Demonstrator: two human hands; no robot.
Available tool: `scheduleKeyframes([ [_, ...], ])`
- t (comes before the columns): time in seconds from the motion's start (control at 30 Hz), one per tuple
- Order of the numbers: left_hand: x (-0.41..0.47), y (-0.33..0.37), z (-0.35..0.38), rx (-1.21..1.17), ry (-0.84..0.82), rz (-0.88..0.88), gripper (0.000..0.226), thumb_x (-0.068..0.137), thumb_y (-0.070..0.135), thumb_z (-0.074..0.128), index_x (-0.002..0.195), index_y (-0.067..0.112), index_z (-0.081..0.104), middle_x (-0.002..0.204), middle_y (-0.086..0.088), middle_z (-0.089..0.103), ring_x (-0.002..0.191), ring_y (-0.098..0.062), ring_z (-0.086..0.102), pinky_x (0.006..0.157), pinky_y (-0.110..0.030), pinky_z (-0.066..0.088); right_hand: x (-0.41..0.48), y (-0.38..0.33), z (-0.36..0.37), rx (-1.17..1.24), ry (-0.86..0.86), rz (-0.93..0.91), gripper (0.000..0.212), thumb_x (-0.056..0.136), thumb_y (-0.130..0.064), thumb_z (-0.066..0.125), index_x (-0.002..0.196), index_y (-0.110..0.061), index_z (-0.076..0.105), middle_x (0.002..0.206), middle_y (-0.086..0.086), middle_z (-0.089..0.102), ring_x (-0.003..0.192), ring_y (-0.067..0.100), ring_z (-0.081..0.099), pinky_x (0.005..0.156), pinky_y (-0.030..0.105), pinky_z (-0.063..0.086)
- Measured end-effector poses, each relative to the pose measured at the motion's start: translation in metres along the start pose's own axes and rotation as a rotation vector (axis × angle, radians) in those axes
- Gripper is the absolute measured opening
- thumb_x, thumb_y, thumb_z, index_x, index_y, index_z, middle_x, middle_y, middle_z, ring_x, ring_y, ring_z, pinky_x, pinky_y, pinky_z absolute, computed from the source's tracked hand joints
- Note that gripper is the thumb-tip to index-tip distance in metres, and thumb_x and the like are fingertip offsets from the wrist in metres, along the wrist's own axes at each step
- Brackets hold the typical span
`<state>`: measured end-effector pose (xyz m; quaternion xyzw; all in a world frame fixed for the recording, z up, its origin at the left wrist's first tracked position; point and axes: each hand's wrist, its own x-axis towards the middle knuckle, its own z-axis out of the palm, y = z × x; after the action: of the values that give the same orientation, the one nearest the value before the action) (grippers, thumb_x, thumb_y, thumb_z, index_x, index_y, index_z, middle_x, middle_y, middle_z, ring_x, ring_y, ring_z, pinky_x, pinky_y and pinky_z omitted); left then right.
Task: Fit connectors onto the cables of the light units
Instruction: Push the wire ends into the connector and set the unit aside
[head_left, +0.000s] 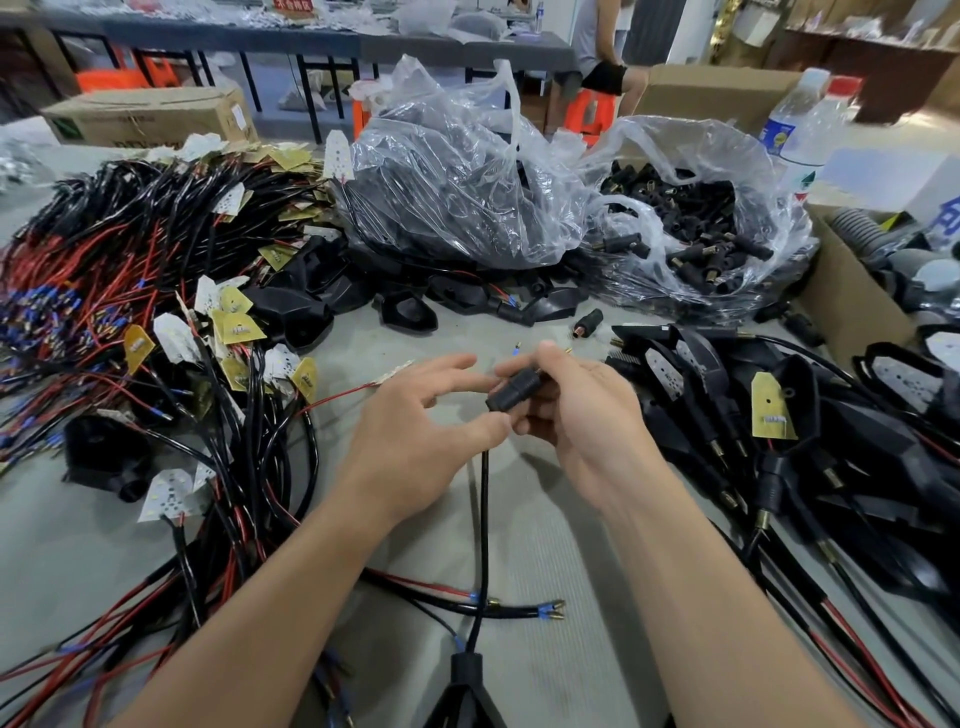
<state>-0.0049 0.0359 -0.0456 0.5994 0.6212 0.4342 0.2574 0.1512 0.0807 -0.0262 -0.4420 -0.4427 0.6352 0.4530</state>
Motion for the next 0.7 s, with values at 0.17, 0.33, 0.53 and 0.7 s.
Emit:
scheduleKeyframes([
  [0.17, 0.0009, -0.0038, 0.001, 0.112, 0.07, -0.035, 0.028, 0.073, 0.053, 0.08, 0.1, 0.043, 0.079, 0.129, 0.025, 0.065, 0.13, 0.0, 0.051, 0.113, -0.031, 0.037, -0.003, 0.0036, 0.0072, -0.014, -0.055, 0.011, 0.046, 0.108, -0.022, 0.041, 0.086, 0.0, 0.074, 0.084, 0.018, 0.077, 0.065, 0.026, 0.071, 0.061, 0.034, 0.061],
  [0.33, -0.0006, -0.0037, 0.0043, 0.163, 0.11, -0.037, 0.01, 0.079, 0.046, 0.081, 0.088, 0.044, 0.078, 0.115, 0.034, 0.06, 0.13, 0.004, 0.042, 0.098, -0.009, 0.023, -0.0002, 0.0064, 0.0058, -0.029, 0.133, -0.05, 0.046, 0.108, -0.03, 0.045, 0.086, -0.005, 0.077, 0.076, 0.014, 0.076, 0.059, 0.018, 0.067, 0.058, 0.026, 0.057],
  [0.53, -0.0009, -0.0065, 0.0068, 0.206, 0.15, 0.035, 0.019, 0.077, 0.05, 0.081, 0.093, 0.041, 0.08, 0.125, 0.027, 0.064, 0.12, 0.012, 0.04, 0.094, 0.005, 0.018, 0.0009, 0.0058, 0.0038, -0.07, -0.05, 0.032, 0.026, 0.1, -0.02, 0.057, 0.085, -0.009, 0.075, 0.079, 0.011, 0.076, 0.063, 0.017, 0.065, 0.057, 0.024, 0.052],
  [0.7, -0.0002, 0.0005, 0.0047, -0.123, 0.22, -0.1, 0.028, 0.07, 0.064, 0.068, 0.092, 0.049, 0.077, 0.1, 0.032, 0.072, 0.094, 0.009, 0.064, 0.089, -0.022, 0.047, 0.0014, 0.005, 0.0059, 0.007, -0.052, -0.035, 0.027, 0.104, -0.011, 0.051, 0.09, -0.004, 0.072, 0.072, 0.01, 0.073, 0.056, 0.015, 0.065, 0.054, 0.022, 0.054],
])
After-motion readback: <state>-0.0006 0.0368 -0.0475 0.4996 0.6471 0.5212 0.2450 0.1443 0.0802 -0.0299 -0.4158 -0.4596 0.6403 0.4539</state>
